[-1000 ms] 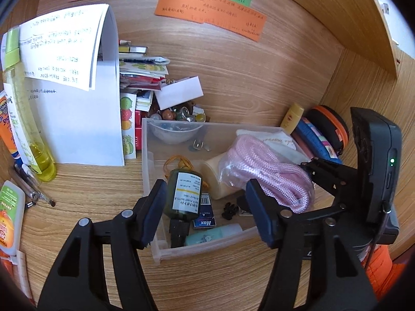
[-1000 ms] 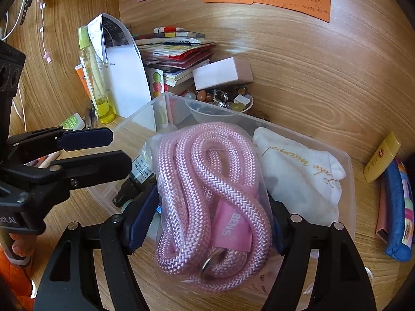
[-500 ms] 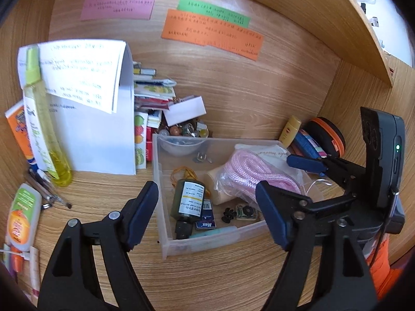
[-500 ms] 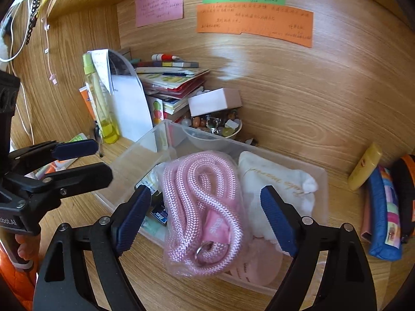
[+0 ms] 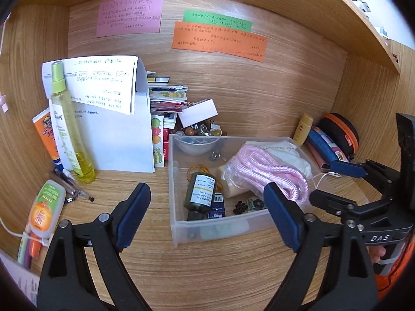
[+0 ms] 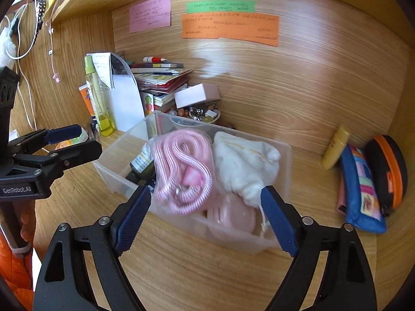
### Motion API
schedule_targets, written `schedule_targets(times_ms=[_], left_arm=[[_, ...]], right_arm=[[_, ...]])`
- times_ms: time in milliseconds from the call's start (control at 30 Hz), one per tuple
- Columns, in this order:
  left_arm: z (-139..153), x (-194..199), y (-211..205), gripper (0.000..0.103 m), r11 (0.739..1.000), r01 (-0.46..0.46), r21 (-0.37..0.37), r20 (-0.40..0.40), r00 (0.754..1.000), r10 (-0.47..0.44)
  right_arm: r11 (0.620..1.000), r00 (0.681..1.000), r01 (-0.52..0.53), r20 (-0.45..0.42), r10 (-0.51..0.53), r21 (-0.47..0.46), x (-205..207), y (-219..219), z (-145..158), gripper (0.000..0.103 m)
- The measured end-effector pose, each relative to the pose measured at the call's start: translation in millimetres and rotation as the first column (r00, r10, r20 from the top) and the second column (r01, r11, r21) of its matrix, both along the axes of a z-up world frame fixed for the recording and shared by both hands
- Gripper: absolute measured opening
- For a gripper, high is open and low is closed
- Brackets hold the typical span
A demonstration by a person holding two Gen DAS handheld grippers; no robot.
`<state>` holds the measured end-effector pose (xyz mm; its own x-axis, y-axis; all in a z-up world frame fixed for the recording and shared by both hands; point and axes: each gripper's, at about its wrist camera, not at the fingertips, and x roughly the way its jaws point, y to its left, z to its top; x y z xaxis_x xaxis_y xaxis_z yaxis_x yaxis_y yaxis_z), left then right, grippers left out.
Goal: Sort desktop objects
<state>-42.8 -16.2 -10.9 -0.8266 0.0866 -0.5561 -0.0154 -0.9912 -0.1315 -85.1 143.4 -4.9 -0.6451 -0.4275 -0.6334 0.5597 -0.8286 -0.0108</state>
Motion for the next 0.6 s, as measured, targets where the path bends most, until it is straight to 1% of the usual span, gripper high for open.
schedule_targets(times_ms=[100,233,367,533,567,600], left_arm=[[-0.4,8.4,2.6,0.089,1.000,-0.010,0.029,0.002,1.000,0.010],[-1.5,19.4,6.3,0.089,0.999,-0.045,0.031,-0.005,0.999,0.045],[-3.6,29.8,11.4,0.089,0.998,-0.058,0.039,0.001,0.998,0.058],[-9.2,42.9,16.8,0.089,0.994,-0.107,0.012,-0.006,0.994,0.107],[-10.6,43.9,17.5,0.089,0.994,-0.110,0.009,-0.001,0.994,0.110],[-13.3,43.8,18.4,0.090,0.994,-0.105,0.007,0.020,0.994,0.105]], right_arm=[[1.000,1.000,0.010,0.008,-0.010,-0.022,7.8,10.0,2.7,0.085],[0.999,1.000,0.020,-0.005,-0.020,-0.029,22.4,19.0,7.1,0.085],[0.999,1.000,0.021,-0.014,-0.022,-0.033,32.8,23.4,9.1,0.085],[0.999,0.999,0.025,-0.027,-0.026,-0.037,47.0,29.1,10.9,0.085],[0.999,0.999,0.024,-0.029,-0.025,-0.037,50.0,30.5,10.9,0.085],[0.999,0.999,0.023,-0.032,-0.025,-0.037,53.0,31.4,11.1,0.085]])
